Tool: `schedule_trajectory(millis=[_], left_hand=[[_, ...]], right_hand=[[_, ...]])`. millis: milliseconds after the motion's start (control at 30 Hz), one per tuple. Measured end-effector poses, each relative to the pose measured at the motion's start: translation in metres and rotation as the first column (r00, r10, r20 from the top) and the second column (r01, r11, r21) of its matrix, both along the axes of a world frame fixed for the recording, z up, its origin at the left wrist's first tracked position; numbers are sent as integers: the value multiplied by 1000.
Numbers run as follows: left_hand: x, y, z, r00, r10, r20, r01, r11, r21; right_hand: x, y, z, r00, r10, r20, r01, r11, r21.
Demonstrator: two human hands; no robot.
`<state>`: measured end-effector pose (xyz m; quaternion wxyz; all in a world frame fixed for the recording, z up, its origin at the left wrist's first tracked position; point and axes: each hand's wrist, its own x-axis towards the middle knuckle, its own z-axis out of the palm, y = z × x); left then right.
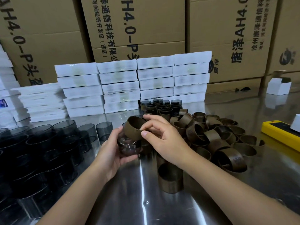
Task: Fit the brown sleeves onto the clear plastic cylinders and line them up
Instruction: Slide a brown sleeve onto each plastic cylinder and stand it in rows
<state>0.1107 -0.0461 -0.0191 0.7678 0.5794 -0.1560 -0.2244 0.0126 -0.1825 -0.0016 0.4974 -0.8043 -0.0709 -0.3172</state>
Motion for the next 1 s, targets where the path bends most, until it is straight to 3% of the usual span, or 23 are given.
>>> schedule_trajectory(millis=[367, 767, 1000], left_hand=[[3, -1, -3, 998, -50, 27, 54, 988, -148], [2, -1, -6, 991, -121, 55, 125, 989, -83], [0, -4, -7, 982, -175, 66, 178, 983, -39]], right_hand=[[0, -4, -2, 995, -45, -89, 39, 997, -70], [3, -3, -4, 986, -164, 17, 165, 977, -138], [-1, 0, -4, 993, -117, -17, 113, 983, -147]])
